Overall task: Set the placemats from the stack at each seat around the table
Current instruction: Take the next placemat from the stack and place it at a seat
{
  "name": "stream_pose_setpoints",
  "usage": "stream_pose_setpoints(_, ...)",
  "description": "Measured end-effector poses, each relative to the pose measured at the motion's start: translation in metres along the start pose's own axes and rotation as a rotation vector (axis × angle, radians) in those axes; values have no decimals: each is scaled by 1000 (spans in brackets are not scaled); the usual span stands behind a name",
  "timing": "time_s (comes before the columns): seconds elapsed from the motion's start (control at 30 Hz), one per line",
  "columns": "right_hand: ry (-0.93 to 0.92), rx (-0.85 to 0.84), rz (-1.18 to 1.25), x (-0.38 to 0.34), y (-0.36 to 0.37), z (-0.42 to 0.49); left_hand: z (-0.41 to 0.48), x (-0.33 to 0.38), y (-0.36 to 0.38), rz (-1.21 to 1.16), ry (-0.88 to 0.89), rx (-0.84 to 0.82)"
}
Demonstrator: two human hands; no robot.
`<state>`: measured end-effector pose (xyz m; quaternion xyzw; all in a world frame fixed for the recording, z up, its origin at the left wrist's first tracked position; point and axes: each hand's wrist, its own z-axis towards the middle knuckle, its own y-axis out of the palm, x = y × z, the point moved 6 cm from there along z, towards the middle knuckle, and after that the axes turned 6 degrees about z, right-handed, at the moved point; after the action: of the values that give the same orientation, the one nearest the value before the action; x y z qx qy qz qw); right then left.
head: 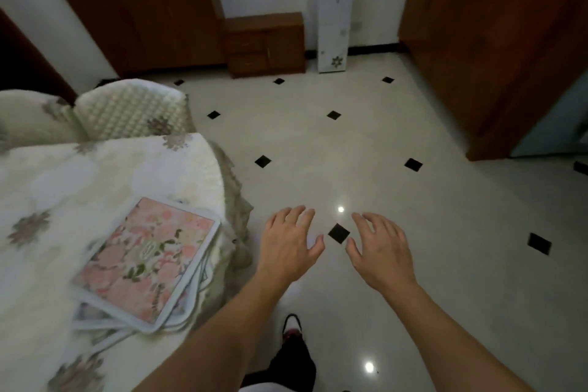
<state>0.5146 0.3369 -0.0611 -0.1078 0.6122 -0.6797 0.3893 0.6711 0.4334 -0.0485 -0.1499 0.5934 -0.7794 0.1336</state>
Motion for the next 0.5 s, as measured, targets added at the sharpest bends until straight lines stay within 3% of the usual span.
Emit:
stream_pose_setpoints(0.23,-149,-53,19,-39,47,83,44,-66,17,-9,-215,18)
stream_pose_setpoints(0.5,-301,-85,-2,-111,98,243,134,-183,37,-31,-396,82)
